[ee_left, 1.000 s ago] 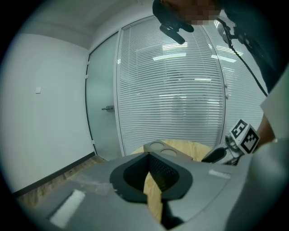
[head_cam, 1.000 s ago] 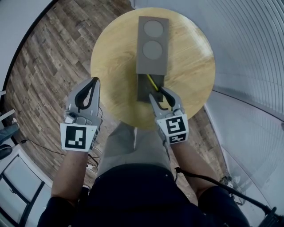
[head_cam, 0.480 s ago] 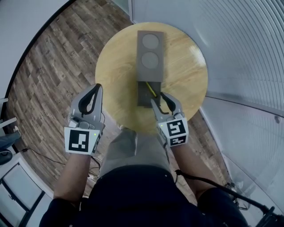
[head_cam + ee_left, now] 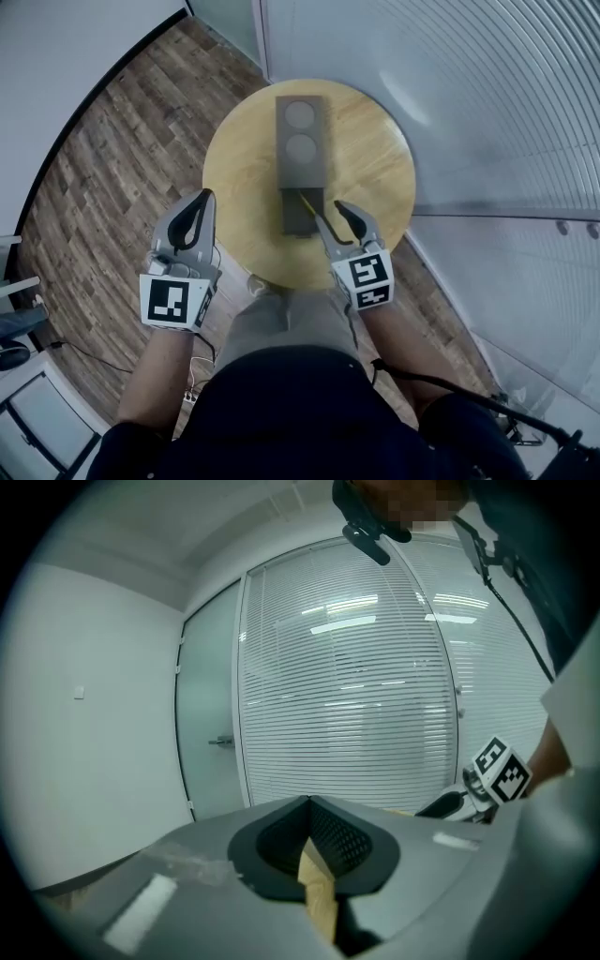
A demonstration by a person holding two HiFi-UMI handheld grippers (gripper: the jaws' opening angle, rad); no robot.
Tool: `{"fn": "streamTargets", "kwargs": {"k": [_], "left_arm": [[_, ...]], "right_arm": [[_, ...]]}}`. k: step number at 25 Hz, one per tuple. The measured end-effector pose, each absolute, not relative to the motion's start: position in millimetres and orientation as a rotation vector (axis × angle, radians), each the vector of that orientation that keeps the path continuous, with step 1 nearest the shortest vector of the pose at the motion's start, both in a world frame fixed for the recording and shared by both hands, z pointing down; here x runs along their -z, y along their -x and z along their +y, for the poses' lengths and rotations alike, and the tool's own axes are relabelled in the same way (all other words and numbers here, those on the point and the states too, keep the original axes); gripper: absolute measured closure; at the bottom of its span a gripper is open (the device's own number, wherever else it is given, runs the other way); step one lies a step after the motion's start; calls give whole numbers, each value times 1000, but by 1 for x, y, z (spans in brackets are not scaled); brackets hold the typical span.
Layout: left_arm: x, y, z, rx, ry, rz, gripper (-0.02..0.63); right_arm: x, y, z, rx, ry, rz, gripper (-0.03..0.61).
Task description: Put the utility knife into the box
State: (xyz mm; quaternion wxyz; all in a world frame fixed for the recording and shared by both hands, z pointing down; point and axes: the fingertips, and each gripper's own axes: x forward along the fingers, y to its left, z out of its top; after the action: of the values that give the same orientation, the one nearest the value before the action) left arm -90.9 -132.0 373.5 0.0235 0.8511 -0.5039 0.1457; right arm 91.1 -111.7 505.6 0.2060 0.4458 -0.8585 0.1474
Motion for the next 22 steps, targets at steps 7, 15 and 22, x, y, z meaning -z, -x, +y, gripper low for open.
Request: {"fn": "streamTargets", "kwargs": {"k": [7, 15, 22], "left_arm": [[-340, 84, -115, -409, -2691, -1566, 611], [-317, 86, -95, -393, -2743, -1564, 611], [-282, 85, -84, -296, -2796, -1589, 611]], "right_arm": [[-472, -97, -103, -349, -1256, -2418, 420], [-430, -111, -94, -333, -1348, -2438, 420], [-393, -132, -84, -295, -1454, -2468, 422]]}}
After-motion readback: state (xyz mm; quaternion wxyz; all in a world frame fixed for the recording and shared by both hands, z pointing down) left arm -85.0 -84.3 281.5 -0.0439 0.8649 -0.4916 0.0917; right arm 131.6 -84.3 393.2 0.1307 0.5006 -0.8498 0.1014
